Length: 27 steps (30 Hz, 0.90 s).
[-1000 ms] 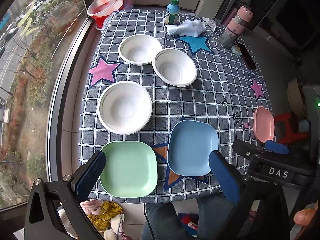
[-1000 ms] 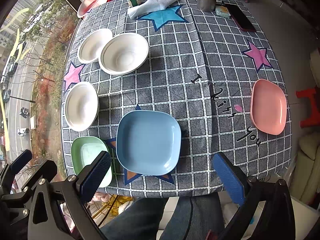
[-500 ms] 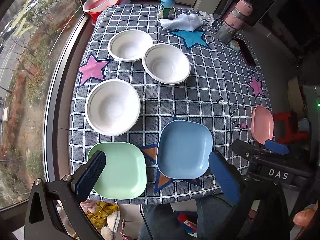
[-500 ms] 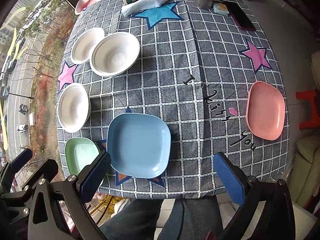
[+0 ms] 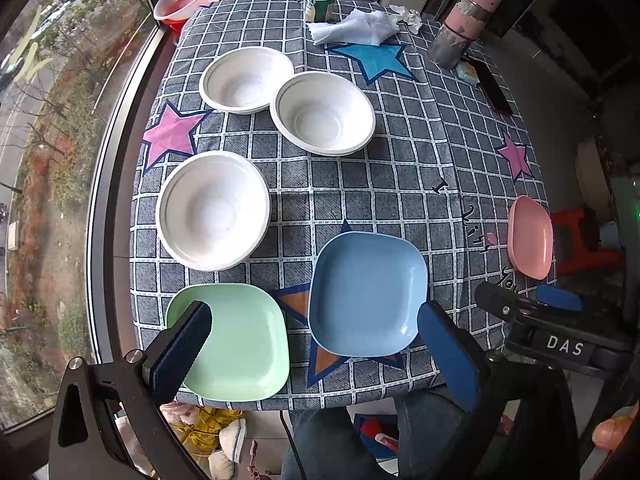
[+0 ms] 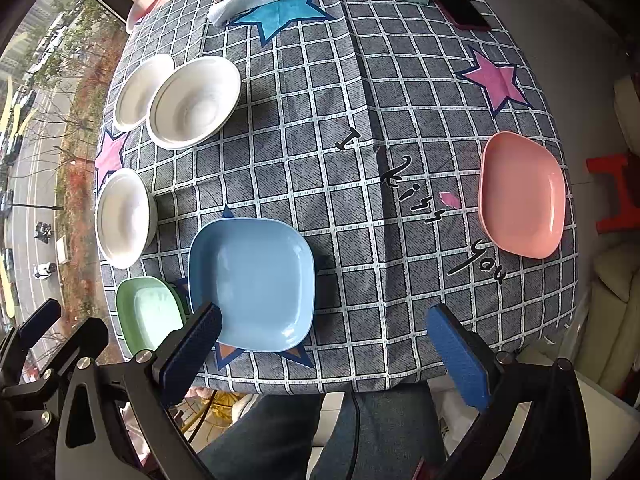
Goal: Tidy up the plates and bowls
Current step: 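Reach the right tool to the blue plate rim and close on it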
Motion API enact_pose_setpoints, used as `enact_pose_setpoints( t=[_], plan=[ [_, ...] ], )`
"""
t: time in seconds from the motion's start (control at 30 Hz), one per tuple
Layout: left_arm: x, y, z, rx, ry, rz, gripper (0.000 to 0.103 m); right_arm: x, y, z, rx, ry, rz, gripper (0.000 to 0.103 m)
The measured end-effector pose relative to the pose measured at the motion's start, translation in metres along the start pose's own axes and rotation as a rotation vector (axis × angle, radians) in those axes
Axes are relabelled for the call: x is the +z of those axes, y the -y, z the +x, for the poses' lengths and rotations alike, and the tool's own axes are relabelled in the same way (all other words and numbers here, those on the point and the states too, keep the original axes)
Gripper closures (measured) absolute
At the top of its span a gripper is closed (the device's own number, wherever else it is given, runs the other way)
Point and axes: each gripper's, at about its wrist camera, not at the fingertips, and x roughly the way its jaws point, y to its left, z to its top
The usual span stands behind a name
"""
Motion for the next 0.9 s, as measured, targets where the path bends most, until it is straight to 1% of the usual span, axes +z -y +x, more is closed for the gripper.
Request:
enact_pose_setpoints(
  t=[0.2, 0.3, 0.47, 0.6, 0.77, 0.83, 0.9],
  plan=[
    [-0.006, -0.011, 0.025, 0.047, -0.053, 0.017, 0.000, -0.006, 0.008, 0.022, -0.010, -0.050, 0.036, 0.000],
    [-0.009, -0.013, 0.037, 0.079, -0.075, 0.043, 0.000, -0.007, 0.010, 0.041, -0.036, -0.091, 0.033, 0.000],
    [-0.010, -0.014, 0.057, 0.119, -0.105, 0.088, 0.000, -0.005, 0.009, 0.082, -0.082, -0.145, -0.001, 0.000],
    [-0.009, -0.015, 0.072, 0.149, -0.123, 0.084, 0.000, -0.001, 0.002, 0.116, -0.113, -0.172, -0.044, 0.000],
    [-0.010, -0.002, 0.093, 0.154, -0.146, 0.092, 0.000, -0.002, -0.005, 0.151, -0.168, -0.176, -0.106, 0.000],
    [-0.010, 0.008, 0.103, 0.154, -0.156, 0.110, 0.000, -0.006, 0.000, 0.157, -0.191, -0.178, -0.115, 0.000],
    [-0.010, 0.018, 0.113, 0.157, -0.163, 0.128, 0.000, -0.013, 0.013, 0.161, -0.180, -0.177, -0.099, 0.000]
  ],
)
